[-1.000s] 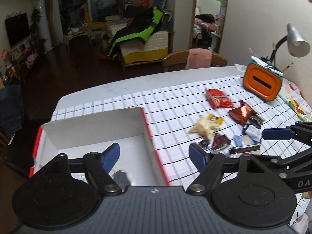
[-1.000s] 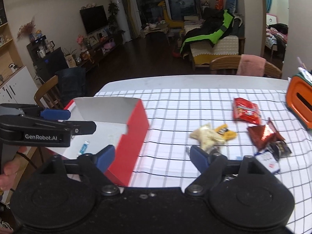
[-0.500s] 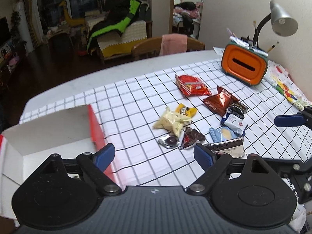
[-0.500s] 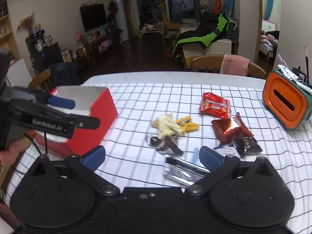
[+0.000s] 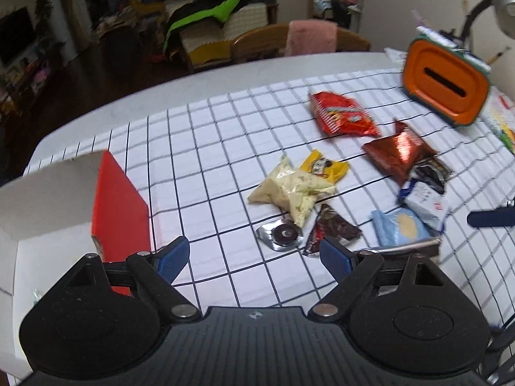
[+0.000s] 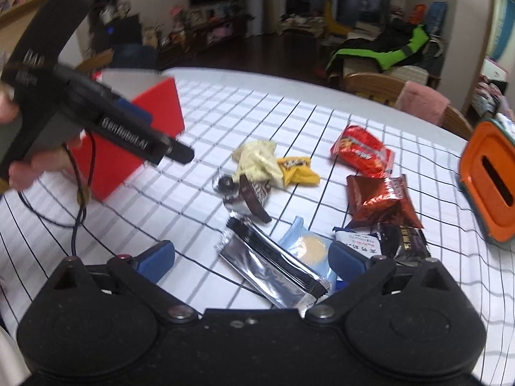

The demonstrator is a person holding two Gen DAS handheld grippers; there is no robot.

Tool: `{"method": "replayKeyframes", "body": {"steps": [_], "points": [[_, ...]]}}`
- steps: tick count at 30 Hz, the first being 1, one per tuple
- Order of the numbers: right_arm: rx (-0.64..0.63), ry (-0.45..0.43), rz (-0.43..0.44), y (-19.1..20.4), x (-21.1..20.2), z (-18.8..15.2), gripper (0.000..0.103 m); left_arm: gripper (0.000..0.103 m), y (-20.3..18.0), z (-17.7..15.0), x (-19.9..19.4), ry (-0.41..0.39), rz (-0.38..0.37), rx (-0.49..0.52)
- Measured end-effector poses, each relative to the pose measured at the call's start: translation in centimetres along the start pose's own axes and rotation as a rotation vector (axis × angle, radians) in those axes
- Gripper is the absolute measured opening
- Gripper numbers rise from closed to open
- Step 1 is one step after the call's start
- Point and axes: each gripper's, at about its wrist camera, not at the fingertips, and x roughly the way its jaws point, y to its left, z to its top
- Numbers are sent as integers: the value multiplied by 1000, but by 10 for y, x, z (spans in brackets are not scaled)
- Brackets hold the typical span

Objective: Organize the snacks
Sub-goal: 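Withdraw both tools from the box back toward the snacks, then grasp the round foil chocolate with the left gripper while the right grasps the silver bar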

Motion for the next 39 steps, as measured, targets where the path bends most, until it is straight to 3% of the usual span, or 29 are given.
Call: {"method": "replayKeyframes", "body": {"steps": [11,23,25,28,30,35,39], "points": [[-321,81,30,8,44,-14,78,88,3,8,55,117,30,-93],[-418,58,23,12,51,-17,67,88,-4,18,90,172,35,-40],[-414,62,24,10,53,-17,64,85,-6,19,91,169,24,-27],[-418,66,22,8,55,-19,61,74,-10,19,94,177,8,2],[-416,66,23,8,56,-19,59,61,-13,19,95,172,1,11],[-403,67,35,6,57,-18,55,46,-20,19,94,156,-22,60],[-402,64,37,6,57,-18,48,41,-18,21,95,161,-44,44]]}}
